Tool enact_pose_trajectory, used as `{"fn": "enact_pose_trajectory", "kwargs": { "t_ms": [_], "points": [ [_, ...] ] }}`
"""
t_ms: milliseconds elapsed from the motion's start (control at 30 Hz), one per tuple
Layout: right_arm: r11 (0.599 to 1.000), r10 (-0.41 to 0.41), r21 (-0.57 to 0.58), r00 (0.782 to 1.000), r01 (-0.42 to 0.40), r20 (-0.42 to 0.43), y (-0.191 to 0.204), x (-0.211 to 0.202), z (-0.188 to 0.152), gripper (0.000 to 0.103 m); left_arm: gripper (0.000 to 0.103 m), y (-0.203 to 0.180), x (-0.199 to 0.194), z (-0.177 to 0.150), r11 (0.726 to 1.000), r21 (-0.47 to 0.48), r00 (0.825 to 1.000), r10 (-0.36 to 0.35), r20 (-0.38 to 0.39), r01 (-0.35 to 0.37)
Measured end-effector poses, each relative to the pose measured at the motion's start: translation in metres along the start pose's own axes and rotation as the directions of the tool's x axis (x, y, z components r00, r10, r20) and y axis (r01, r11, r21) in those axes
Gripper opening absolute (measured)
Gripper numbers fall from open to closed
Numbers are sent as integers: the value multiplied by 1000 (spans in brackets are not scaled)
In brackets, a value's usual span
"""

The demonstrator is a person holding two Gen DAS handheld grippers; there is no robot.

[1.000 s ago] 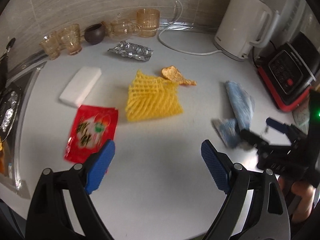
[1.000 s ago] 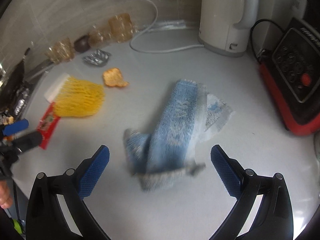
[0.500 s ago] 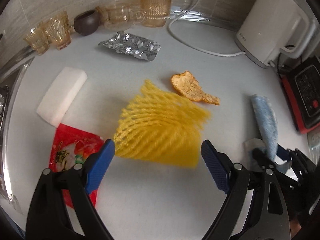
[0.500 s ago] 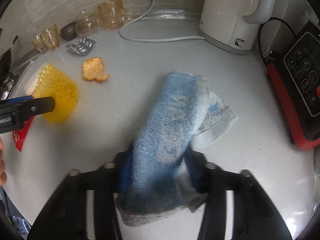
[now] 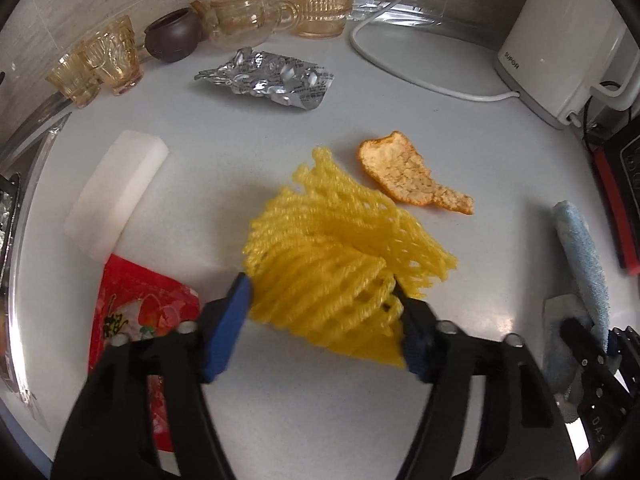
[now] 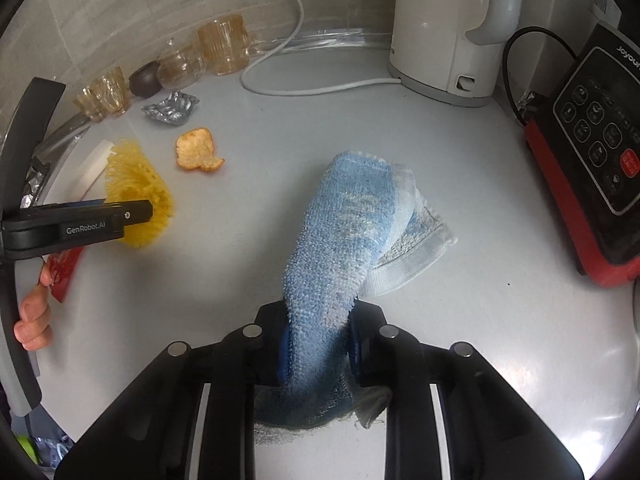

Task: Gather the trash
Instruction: 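Grasp the yellow foam net with left tool while right tool grasps blue towel, then carry yellow net and blue towel over the green basket and open both tools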

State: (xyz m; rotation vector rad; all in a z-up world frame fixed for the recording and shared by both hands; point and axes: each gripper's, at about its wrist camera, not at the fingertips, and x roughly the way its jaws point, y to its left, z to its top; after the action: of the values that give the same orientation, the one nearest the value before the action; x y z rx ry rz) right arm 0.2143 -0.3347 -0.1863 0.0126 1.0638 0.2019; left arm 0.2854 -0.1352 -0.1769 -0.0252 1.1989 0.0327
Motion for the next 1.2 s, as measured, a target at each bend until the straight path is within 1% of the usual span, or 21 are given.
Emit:
{"fn": "enact_pose_trajectory", "kwargs": {
  "t_ms": [33, 67, 100, 133, 167, 300, 367, 433, 567, 667, 733, 933, 1067, 1200],
  "points": [
    [1000, 3, 4, 1000, -3, 2, -1, -1, 0, 22, 40, 0, -1, 0, 1000, -2, 1000, -13, -1, 12],
    [1000, 8, 10, 1000, -9, 6, -2, -2, 0, 22, 34, 1, -1, -1, 999, -8, 999, -37, -6, 37],
    [1000, 11, 13, 1000, -11, 7, -2, -2, 0, 22, 23, 2, -2, -1, 998, -21, 998, -62, -13, 62],
    [1000, 14, 17, 1000, -14, 8, -2, -3, -1, 22, 20, 2, -3, -1, 997, -29, 997, -76, -21, 75],
    [1000, 16, 19, 1000, -16, 9, -2, -3, -1, 22, 19, 1, -4, -2, 997, -28, 997, -74, -25, 73],
    [1000, 20, 19, 1000, -20, 19, 0, -11, -3, 22, 18, 0, -15, -14, 998, -16, 997, -69, -25, 68],
    [1000, 17, 17, 999, -17, 27, 3, -18, -4, 22, 18, -1, -25, -20, 997, -15, 997, -80, -15, 79],
    [1000, 13, 16, 999, -14, 36, 7, -27, -7, 22, 18, -2, -40, -29, 995, 1, 995, -99, 1, 99],
    [1000, 12, 20, 998, -13, 58, 21, -53, -16, 22, 18, -5, -70, -47, 993, 48, 993, -112, 23, 110],
    [1000, 12, 17, 997, -13, 71, 37, -72, -28, 22, 18, 6, -96, -71, 989, 63, 990, -139, 29, 137],
    [1000, 16, 16, 997, -17, 74, 48, -85, -37, 22, 19, 12, -108, -86, 987, 73, 989, -144, 30, 141],
    [999, 31, 35, 996, -35, 84, 88, -124, -75, 22, 19, 31, -145, -139, 976, 139, 984, -173, 34, 166],
    [998, 30, 55, 996, -34, 79, 114, -147, -106, 22, 19, 46, -163, -180, 964, 183, 980, -199, 8, 195],
    [995, 36, 86, 997, -41, 68, 138, -169, -141, 22, 19, 59, -173, -222, 947, 234, 975, -219, -26, 219]
  ]
}}
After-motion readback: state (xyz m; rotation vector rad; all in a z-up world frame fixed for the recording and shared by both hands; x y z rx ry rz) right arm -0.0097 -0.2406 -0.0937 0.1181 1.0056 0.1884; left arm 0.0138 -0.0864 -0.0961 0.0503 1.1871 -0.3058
